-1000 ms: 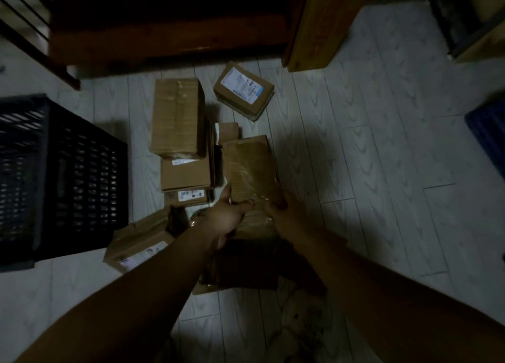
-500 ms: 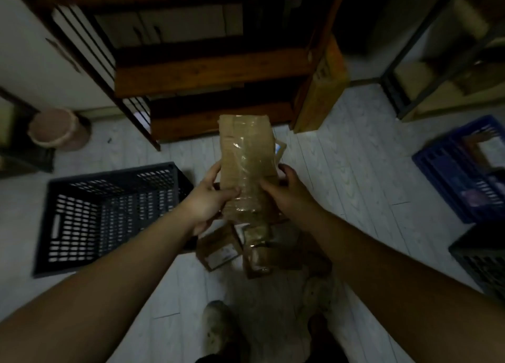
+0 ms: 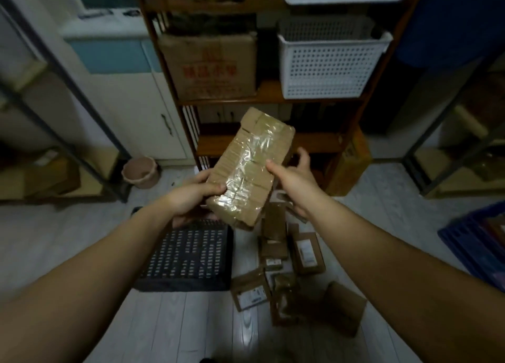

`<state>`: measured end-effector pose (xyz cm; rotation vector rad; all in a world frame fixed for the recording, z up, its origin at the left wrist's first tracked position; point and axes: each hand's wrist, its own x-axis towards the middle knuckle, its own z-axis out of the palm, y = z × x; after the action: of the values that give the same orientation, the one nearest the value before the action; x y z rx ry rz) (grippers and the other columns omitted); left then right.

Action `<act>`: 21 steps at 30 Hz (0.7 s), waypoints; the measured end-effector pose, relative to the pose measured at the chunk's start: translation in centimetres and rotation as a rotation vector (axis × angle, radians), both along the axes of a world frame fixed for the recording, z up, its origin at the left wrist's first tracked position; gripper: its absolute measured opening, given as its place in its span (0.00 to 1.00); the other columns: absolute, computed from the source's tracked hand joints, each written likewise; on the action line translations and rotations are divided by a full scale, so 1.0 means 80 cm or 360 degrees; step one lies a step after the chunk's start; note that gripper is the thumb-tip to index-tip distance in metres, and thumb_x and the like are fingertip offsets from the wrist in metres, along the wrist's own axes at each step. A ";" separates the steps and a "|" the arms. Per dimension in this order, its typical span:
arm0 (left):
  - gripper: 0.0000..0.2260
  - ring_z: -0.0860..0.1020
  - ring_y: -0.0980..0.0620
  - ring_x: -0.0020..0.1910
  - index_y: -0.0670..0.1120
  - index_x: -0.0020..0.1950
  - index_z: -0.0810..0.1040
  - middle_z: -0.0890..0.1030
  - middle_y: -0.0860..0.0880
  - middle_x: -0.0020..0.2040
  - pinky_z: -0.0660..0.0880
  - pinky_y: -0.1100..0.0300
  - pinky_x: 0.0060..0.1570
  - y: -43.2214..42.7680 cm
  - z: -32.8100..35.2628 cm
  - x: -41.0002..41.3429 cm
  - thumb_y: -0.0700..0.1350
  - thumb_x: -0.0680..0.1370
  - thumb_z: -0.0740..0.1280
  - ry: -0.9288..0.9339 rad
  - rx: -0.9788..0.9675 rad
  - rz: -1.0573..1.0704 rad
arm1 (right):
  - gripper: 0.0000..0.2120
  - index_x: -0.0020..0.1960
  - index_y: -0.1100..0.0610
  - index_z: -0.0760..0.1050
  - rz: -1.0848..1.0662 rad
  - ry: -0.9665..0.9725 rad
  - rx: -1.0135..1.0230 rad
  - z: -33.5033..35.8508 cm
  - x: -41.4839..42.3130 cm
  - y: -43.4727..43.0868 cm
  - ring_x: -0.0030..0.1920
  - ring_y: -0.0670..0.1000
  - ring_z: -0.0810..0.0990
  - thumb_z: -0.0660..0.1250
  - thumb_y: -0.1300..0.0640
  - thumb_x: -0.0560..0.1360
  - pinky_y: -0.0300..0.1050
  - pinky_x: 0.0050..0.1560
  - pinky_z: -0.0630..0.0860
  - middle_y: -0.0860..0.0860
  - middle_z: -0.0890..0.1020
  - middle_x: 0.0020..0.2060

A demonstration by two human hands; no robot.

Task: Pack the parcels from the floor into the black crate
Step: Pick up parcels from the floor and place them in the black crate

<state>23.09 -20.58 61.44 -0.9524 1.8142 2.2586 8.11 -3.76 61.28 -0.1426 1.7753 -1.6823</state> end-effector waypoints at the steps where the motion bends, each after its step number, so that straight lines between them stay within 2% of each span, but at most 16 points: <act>1: 0.27 0.76 0.39 0.57 0.54 0.59 0.76 0.79 0.42 0.59 0.72 0.40 0.56 -0.014 0.013 0.011 0.44 0.61 0.74 -0.0005 -0.0034 -0.0021 | 0.44 0.73 0.36 0.48 -0.0039 0.0021 -0.0013 0.013 0.000 -0.004 0.48 0.49 0.79 0.74 0.47 0.68 0.52 0.43 0.81 0.47 0.74 0.59; 3: 0.26 0.76 0.40 0.56 0.55 0.58 0.76 0.80 0.43 0.57 0.69 0.40 0.60 -0.045 0.033 0.032 0.42 0.61 0.74 -0.0033 -0.0110 -0.0092 | 0.38 0.72 0.38 0.55 -0.0016 0.0017 -0.0036 0.035 0.006 -0.017 0.46 0.50 0.80 0.72 0.47 0.69 0.48 0.32 0.80 0.45 0.76 0.54; 5: 0.26 0.77 0.42 0.57 0.54 0.59 0.76 0.79 0.44 0.57 0.73 0.42 0.58 -0.080 0.045 0.052 0.44 0.63 0.75 -0.0042 -0.0195 0.0010 | 0.28 0.68 0.42 0.65 0.0012 -0.0031 -0.0067 0.046 0.025 -0.042 0.45 0.51 0.82 0.71 0.48 0.71 0.47 0.31 0.80 0.48 0.79 0.52; 6: 0.25 0.77 0.42 0.56 0.52 0.61 0.74 0.79 0.44 0.58 0.75 0.43 0.56 -0.099 0.046 0.063 0.45 0.65 0.74 -0.0005 -0.0212 0.0178 | 0.25 0.66 0.43 0.66 -0.0022 -0.0067 -0.0100 0.047 0.038 -0.058 0.45 0.51 0.82 0.71 0.49 0.71 0.49 0.33 0.81 0.49 0.80 0.51; 8: 0.23 0.79 0.44 0.52 0.45 0.65 0.71 0.78 0.42 0.58 0.76 0.46 0.54 -0.137 0.044 0.084 0.47 0.71 0.71 0.0104 -0.0155 0.0532 | 0.24 0.64 0.44 0.65 -0.0126 -0.0141 -0.0179 0.043 0.066 -0.101 0.48 0.52 0.81 0.71 0.49 0.72 0.54 0.39 0.82 0.49 0.79 0.51; 9: 0.23 0.79 0.45 0.50 0.43 0.65 0.70 0.78 0.42 0.57 0.77 0.46 0.52 -0.156 0.040 0.095 0.48 0.72 0.70 0.0121 -0.0142 0.0599 | 0.24 0.64 0.44 0.65 -0.0167 -0.0162 -0.0218 0.040 0.081 -0.126 0.49 0.52 0.80 0.71 0.50 0.72 0.55 0.42 0.82 0.49 0.78 0.52; 12: 0.23 0.79 0.44 0.50 0.50 0.62 0.66 0.78 0.47 0.54 0.79 0.46 0.43 -0.218 0.025 0.128 0.47 0.71 0.72 0.0062 -0.0190 0.0524 | 0.24 0.65 0.44 0.63 -0.0248 -0.0206 -0.0268 0.027 0.129 -0.207 0.49 0.52 0.80 0.70 0.50 0.73 0.55 0.43 0.82 0.49 0.77 0.52; 14: 0.24 0.80 0.45 0.50 0.51 0.63 0.66 0.79 0.49 0.54 0.79 0.49 0.39 -0.270 0.015 0.153 0.44 0.71 0.73 0.0131 -0.0194 0.0514 | 0.24 0.66 0.43 0.62 -0.0247 -0.0214 -0.0221 0.012 0.160 -0.262 0.50 0.53 0.80 0.68 0.49 0.74 0.55 0.45 0.82 0.50 0.77 0.53; 17: 0.23 0.82 0.48 0.48 0.47 0.65 0.69 0.81 0.46 0.55 0.80 0.54 0.42 -0.346 0.001 0.184 0.40 0.72 0.71 0.0232 -0.0216 0.0499 | 0.26 0.70 0.45 0.60 -0.0167 -0.0174 -0.0024 -0.016 0.199 -0.328 0.53 0.53 0.79 0.66 0.45 0.75 0.54 0.51 0.79 0.51 0.78 0.56; 19: 0.25 0.81 0.47 0.51 0.48 0.67 0.67 0.79 0.46 0.57 0.79 0.53 0.47 -0.387 -0.011 0.198 0.41 0.72 0.71 0.0209 -0.0315 0.0432 | 0.28 0.71 0.49 0.60 -0.0111 -0.0160 0.0082 -0.038 0.218 -0.359 0.54 0.53 0.78 0.66 0.45 0.75 0.54 0.55 0.76 0.52 0.77 0.59; 21: 0.28 0.79 0.47 0.52 0.51 0.68 0.63 0.76 0.49 0.59 0.79 0.52 0.47 -0.415 -0.027 0.203 0.42 0.72 0.72 0.0129 -0.0434 0.0402 | 0.29 0.71 0.49 0.60 -0.0043 -0.0219 0.0140 -0.059 0.229 -0.381 0.55 0.55 0.79 0.67 0.47 0.74 0.56 0.57 0.76 0.53 0.77 0.59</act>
<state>39.30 -53.81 59.25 -1.2124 2.1926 2.2532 26.42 -34.27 56.53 0.0359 1.7512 -1.5901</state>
